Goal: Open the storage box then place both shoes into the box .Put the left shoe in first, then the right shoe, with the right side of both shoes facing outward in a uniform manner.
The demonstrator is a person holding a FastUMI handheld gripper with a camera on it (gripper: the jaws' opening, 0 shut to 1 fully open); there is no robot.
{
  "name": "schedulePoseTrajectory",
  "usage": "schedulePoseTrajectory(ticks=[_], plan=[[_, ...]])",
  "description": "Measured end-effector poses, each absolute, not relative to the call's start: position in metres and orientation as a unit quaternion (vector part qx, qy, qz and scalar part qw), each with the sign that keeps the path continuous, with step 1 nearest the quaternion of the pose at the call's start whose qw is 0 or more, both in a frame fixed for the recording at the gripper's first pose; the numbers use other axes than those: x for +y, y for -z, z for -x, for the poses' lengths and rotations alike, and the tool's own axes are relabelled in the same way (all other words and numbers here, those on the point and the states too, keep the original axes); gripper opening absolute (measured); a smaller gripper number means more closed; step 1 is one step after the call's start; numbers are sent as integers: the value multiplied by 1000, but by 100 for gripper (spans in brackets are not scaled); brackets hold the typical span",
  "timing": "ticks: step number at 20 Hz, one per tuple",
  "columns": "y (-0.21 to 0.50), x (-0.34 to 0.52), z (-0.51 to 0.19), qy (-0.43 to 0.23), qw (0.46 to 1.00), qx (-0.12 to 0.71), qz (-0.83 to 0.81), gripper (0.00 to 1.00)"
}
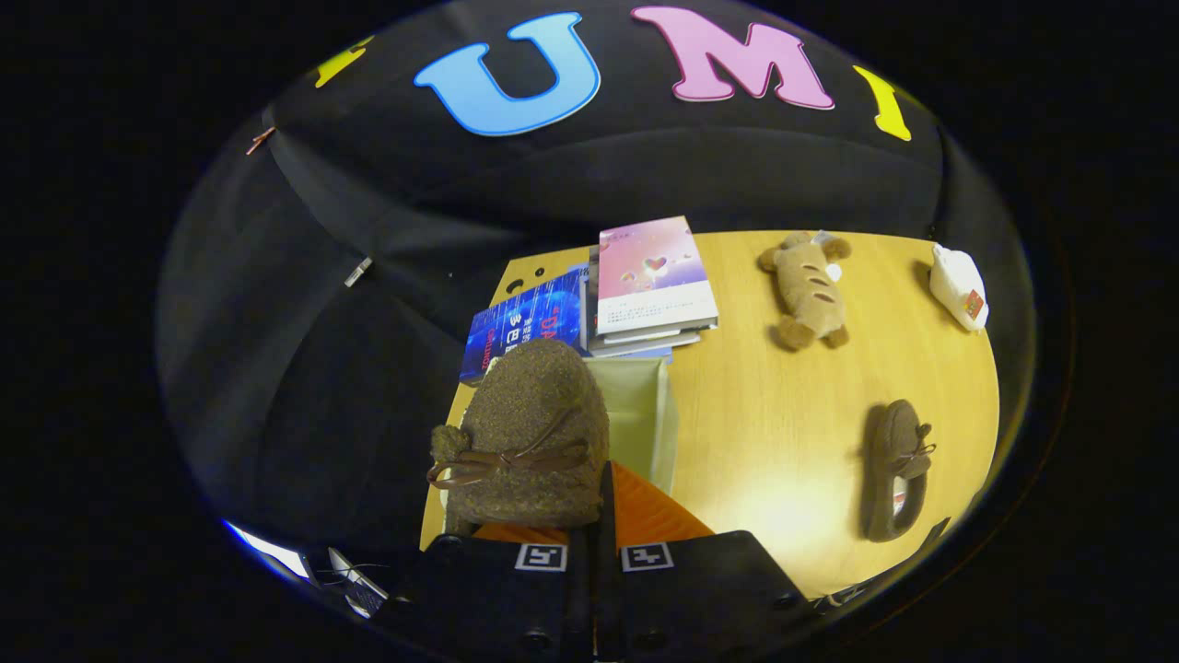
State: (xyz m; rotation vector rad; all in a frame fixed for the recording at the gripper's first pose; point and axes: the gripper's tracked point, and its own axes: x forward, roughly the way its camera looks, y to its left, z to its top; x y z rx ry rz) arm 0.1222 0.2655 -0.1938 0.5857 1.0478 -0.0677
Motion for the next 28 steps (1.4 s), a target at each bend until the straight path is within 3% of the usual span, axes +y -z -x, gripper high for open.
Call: schedulePoseTrajectory(ticks=[5, 8, 10, 11, 12, 13, 15, 25, 28], plan=[[232, 307, -139, 53, 813, 517, -262, 7], [234, 339, -142, 23, 800, 522, -294, 11], [232, 353, -141, -3, 793, 528, -303, 24], [231, 355, -141, -12, 796, 526, -300, 37], [230, 356, -140, -17, 799, 524, -295, 42], [228, 357, -138, -23, 798, 525, -293, 55], [225, 355, -132, -32, 801, 524, -289, 64], [193, 249, -75, -59, 846, 475, -236, 97], [199, 191, -40, -36, 853, 475, -213, 98]])
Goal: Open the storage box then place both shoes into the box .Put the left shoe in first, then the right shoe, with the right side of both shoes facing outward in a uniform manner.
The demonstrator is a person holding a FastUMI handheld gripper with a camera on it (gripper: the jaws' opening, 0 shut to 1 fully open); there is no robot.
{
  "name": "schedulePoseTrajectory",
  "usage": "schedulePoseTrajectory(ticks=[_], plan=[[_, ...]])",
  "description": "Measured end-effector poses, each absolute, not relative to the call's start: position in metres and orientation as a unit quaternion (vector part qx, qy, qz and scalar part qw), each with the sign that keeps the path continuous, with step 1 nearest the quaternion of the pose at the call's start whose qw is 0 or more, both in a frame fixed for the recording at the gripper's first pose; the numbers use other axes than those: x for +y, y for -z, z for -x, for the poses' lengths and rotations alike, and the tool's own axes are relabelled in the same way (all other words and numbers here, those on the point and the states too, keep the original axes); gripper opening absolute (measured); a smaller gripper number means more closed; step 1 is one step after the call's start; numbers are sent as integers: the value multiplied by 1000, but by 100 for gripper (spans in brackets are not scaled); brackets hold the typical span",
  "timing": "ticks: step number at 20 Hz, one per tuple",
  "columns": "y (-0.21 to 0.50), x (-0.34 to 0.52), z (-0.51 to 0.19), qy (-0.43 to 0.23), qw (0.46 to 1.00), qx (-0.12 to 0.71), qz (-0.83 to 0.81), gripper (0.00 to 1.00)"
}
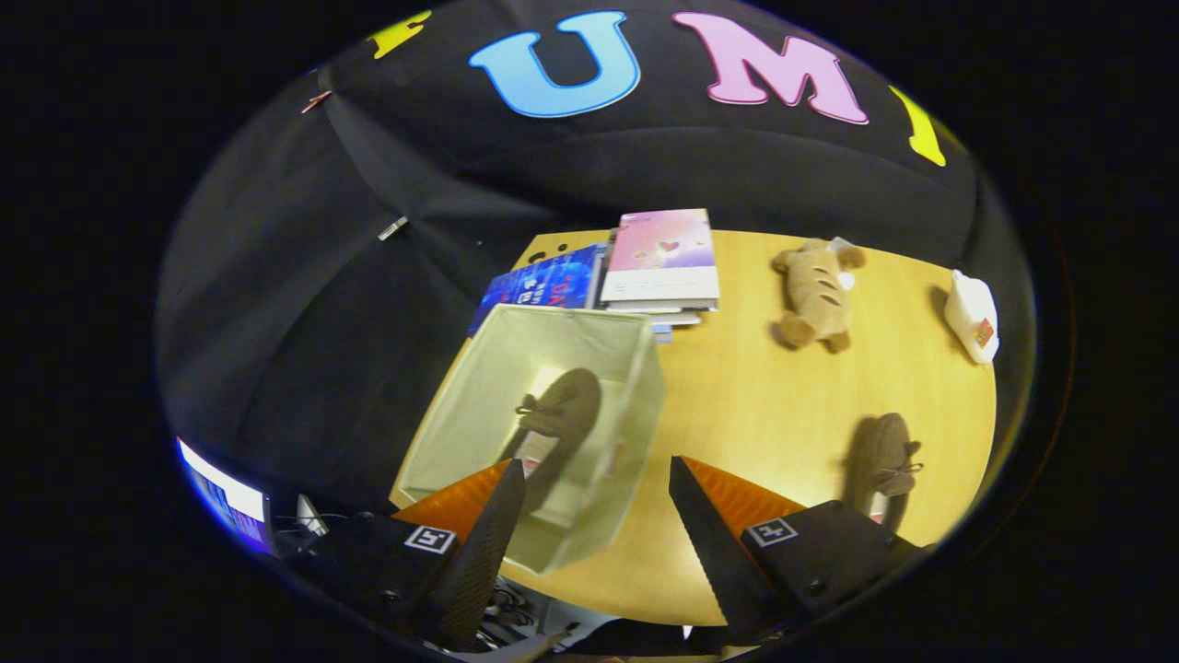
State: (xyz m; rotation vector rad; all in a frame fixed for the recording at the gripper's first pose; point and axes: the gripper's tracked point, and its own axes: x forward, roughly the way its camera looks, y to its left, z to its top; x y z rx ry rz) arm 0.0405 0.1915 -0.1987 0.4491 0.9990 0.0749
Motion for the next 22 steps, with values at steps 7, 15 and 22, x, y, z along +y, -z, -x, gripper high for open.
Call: schedulePoseTrajectory(ticks=[7, 15, 22], plan=[[256, 45, 54, 58, 847, 503, -162, 98], [351, -59, 125, 129, 812, 557, -118, 96], [399, -65, 85, 100, 828, 544, -91, 84]])
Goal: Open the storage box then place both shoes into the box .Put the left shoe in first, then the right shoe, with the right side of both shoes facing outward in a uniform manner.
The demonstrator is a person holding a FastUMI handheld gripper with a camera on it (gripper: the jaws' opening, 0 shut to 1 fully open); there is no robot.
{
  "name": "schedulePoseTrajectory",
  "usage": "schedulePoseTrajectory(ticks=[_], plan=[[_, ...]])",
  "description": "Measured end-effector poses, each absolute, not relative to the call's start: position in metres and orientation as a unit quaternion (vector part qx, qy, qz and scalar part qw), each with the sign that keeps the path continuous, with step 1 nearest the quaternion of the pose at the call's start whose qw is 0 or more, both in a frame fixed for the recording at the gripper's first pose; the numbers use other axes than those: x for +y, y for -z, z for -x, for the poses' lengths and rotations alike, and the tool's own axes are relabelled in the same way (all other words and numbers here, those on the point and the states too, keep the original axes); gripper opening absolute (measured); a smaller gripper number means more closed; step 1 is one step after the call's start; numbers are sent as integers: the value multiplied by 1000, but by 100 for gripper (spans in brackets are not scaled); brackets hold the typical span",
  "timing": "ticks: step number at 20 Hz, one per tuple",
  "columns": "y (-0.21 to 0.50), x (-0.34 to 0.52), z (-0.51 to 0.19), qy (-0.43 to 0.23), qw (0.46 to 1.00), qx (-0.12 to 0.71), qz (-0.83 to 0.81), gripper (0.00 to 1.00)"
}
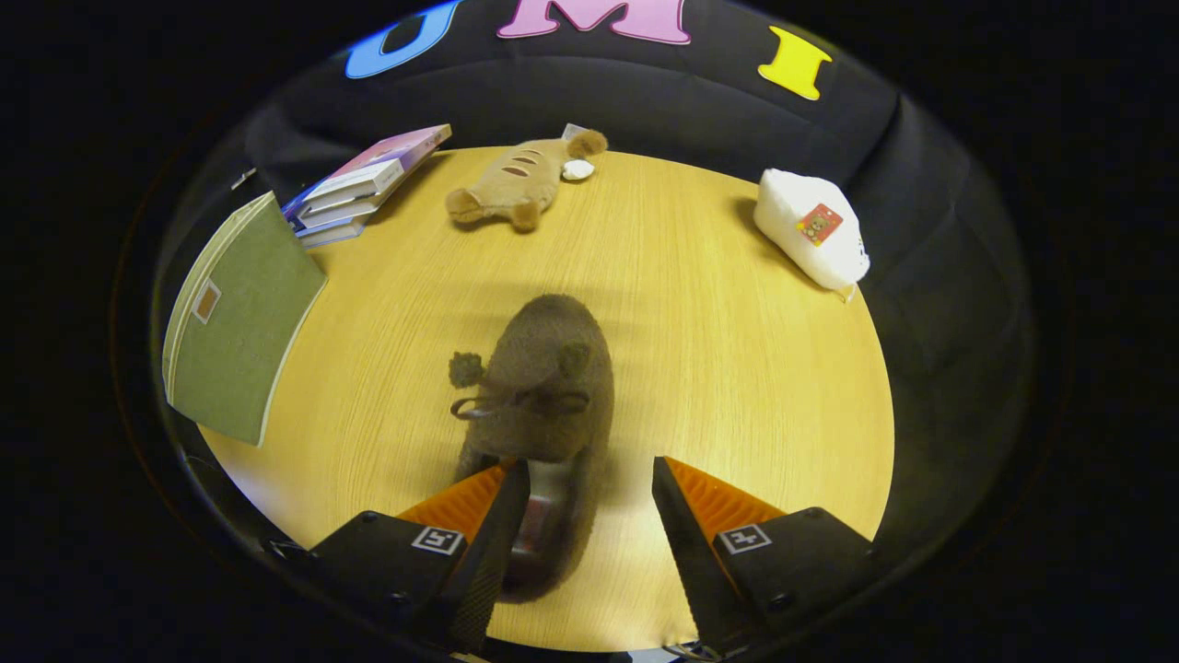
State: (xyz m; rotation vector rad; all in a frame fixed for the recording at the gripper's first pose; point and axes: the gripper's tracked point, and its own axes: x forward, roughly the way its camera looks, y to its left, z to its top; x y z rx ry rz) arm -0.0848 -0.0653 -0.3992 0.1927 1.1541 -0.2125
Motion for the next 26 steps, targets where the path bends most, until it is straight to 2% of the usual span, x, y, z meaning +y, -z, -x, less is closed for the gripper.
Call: schedulePoseTrajectory(ticks=[2, 5, 7, 10, 16, 22, 26], plan=[[410, -65, 76, 100, 828, 544, -87, 74], [415, -79, 73, 124, 830, 541, -59, 20], [411, -78, 74, 132, 831, 537, -63, 6], [389, -79, 77, 142, 833, 528, -79, 6], [297, -48, 41, 136, 856, 481, -132, 6], [213, 36, -21, 94, 873, 439, -191, 6], [183, 103, -57, 63, 868, 439, -223, 6]])
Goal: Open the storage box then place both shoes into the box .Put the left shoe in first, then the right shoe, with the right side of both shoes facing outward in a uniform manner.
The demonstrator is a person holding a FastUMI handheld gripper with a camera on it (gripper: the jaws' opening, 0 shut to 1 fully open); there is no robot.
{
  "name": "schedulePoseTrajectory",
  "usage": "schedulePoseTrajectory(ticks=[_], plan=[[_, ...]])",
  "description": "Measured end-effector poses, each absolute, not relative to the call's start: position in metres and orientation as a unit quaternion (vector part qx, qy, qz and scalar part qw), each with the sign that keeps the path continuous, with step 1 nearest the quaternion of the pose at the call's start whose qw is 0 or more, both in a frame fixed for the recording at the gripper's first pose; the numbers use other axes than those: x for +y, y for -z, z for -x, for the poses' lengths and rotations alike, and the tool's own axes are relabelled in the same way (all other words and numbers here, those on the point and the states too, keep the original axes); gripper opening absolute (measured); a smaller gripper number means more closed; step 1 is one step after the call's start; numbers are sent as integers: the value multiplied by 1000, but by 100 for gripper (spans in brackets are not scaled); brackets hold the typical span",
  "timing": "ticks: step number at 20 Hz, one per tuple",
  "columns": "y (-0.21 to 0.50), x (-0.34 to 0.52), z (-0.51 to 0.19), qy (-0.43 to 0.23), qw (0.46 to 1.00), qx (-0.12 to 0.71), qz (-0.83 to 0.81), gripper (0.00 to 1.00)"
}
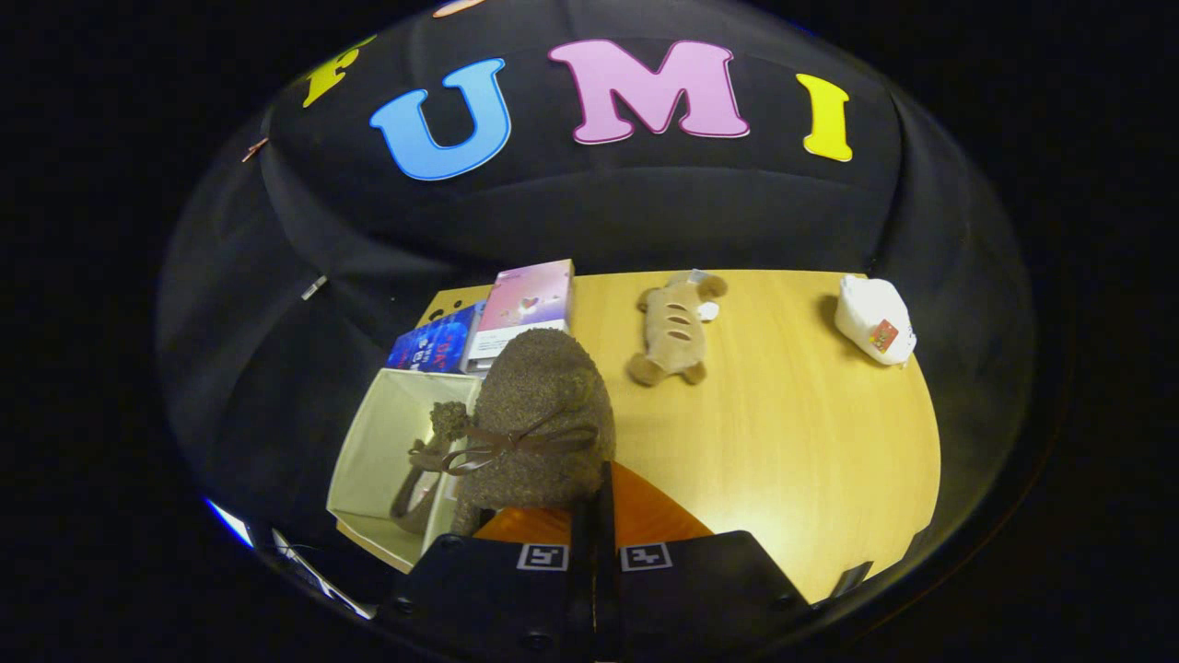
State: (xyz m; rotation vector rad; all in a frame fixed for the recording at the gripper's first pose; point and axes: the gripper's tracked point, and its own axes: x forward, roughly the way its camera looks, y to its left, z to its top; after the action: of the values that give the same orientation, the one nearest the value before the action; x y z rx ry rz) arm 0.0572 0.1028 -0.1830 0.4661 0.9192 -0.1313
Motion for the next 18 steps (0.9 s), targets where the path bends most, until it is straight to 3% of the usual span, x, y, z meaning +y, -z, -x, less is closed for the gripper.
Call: schedulePoseTrajectory(ticks=[7, 14, 16, 18], plan=[[183, 218, -94, 33, 840, 476, -258, 6], [217, 262, -108, 40, 834, 501, -227, 6], [219, 276, -106, 25, 825, 509, -244, 10], [211, 282, -109, 12, 825, 507, -251, 30]])
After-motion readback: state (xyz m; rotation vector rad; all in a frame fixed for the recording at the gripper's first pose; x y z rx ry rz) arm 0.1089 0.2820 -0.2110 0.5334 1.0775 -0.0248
